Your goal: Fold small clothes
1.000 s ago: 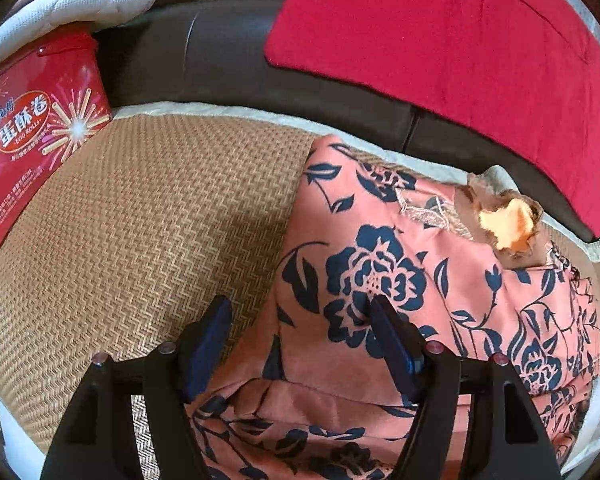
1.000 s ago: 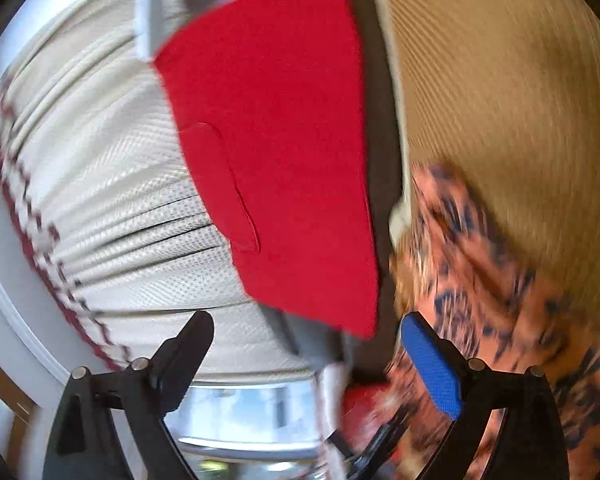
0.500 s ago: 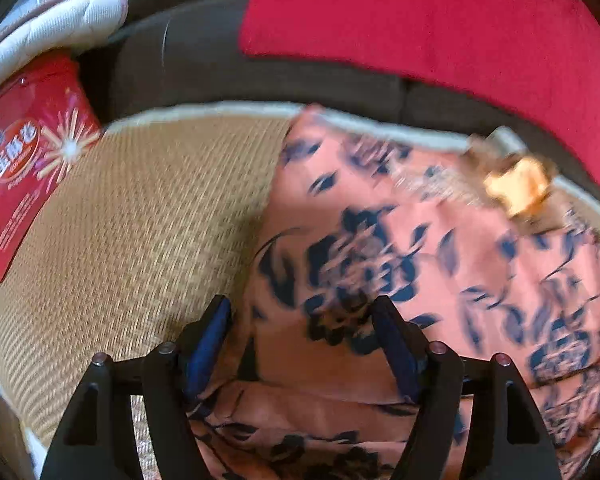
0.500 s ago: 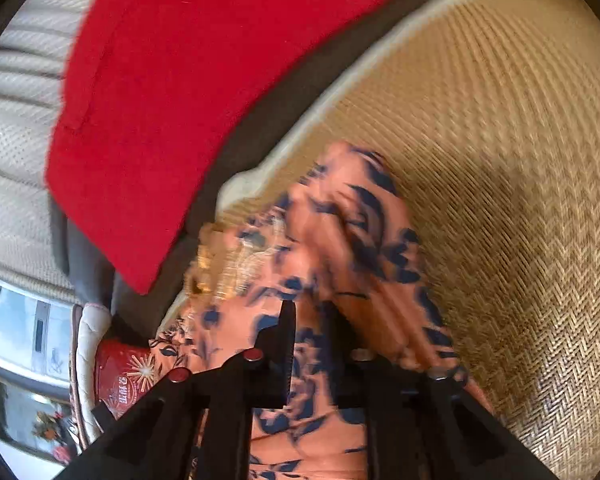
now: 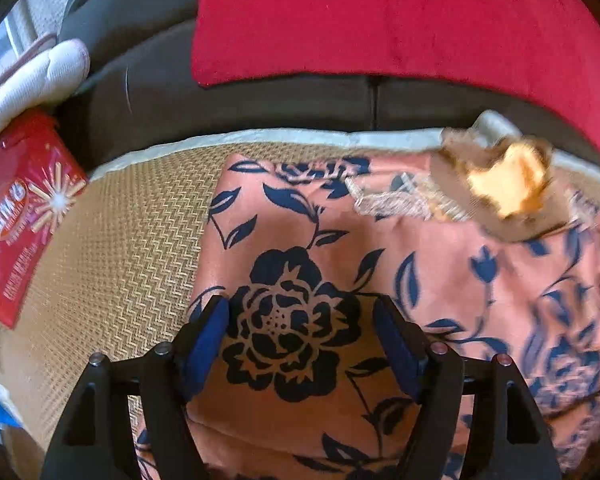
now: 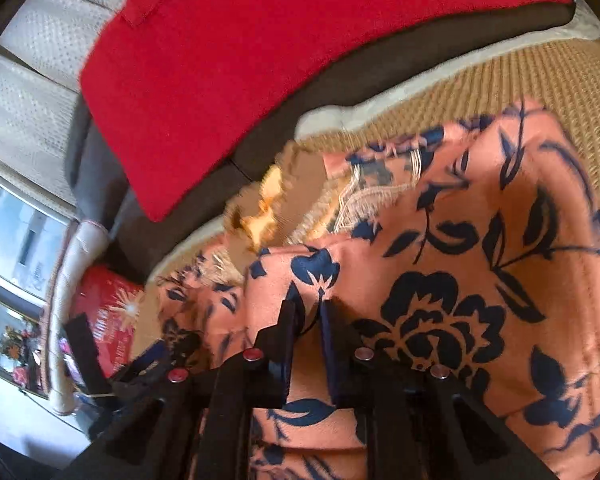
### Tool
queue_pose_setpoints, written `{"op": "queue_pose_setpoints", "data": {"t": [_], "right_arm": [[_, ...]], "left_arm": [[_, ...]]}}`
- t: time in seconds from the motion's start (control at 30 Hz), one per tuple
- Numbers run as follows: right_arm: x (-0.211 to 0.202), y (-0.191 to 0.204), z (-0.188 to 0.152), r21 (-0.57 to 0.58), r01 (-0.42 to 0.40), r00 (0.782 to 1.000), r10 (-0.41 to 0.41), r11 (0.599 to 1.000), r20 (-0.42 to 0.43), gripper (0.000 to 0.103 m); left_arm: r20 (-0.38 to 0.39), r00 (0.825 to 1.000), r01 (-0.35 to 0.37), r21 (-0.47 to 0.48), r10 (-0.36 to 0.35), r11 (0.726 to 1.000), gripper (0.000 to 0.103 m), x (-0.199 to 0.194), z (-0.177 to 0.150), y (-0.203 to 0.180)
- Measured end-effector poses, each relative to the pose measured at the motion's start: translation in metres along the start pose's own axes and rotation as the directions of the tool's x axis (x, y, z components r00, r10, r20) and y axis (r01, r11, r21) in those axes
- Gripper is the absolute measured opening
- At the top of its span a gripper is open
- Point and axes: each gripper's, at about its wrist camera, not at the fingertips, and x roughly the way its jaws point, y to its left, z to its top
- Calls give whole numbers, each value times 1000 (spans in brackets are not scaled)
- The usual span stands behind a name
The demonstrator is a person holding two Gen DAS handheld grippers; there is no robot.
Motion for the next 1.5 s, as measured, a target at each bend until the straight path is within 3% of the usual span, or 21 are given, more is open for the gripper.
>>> {"op": "queue_pose_setpoints", "data": {"t": [0.07, 0.17, 0.27, 0.3, 0.37, 0.5, 0.67, 0.83, 0.9, 1.0, 1.1, 1.2, 1.3, 1.37, 1.5], "right_arm": [[-20, -2, 1, -19, 28, 999, -27, 999, 38, 18], [-39, -6, 3, -32, 78, 995, -76, 996, 65, 18], [-64, -17, -4, -68, 189, 979, -183, 980, 91, 18], [-68, -25, -5, -68, 226, 972, -220, 972, 83, 18], [-61, -39, -6, -46, 268, 964, -267, 962, 17, 17], [-71, -41, -6, -40, 226, 974, -226, 973, 15, 18], [-82, -12, -22, -121, 145, 988, -138, 982, 61, 18], [-43, -8, -36, -154, 174, 979, -188, 973, -84, 21], [-45, -1, -36, -184, 181, 979, -194, 966, -56, 21], [-58, 7, -36, -183, 109, 993, -116, 977, -30, 21], [-80, 17, -41, -232, 74, 997, -70, 970, 27, 21], [-103, 19, -51, -247, 47, 998, -32, 968, 61, 32], [-132, 12, -63, -241, 27, 996, -6, 970, 91, 84], [-150, 6, -80, -260, 29, 991, 5, 965, 131, 84], [-178, -8, -118, -282, 10, 996, 17, 959, 92, 84]], "left_arm": [[23, 1000, 16, -43, -15, 999, 75, -14, -4, 15], [37, 999, -26, -54, 28, 998, 75, -27, -12, 28], [-29, 995, -100, -7, 100, 995, 75, -13, -27, 38], [-58, 993, -104, 4, 104, 995, 76, -6, -33, 41], [-41, 995, -92, -12, 92, 996, 76, -9, -36, 43], [-11, 998, -55, -29, 54, 998, 75, -32, -43, 45], [53, 998, 30, -30, -29, 999, 75, -64, -54, 40], [-47, 998, -25, 89, 30, 996, 76, -40, -68, 15], [-28, 999, -43, 113, 47, 993, 75, -48, -72, 11], [4, 1000, 21, 77, -22, 997, 75, -64, -73, 17], [43, 999, 23, 48, -25, 999, 75, -94, -83, 37], [85, 996, 6, 21, -8, 1000, 75, -122, -91, 62], [129, 992, 3, -3, -3, 1000, 76, -135, -122, 90], [148, 989, 1, -18, 2, 1000, 76, -144, -151, 109], [113, 993, 37, -70, -29, 997, 76, -151, -207, 141]]}}
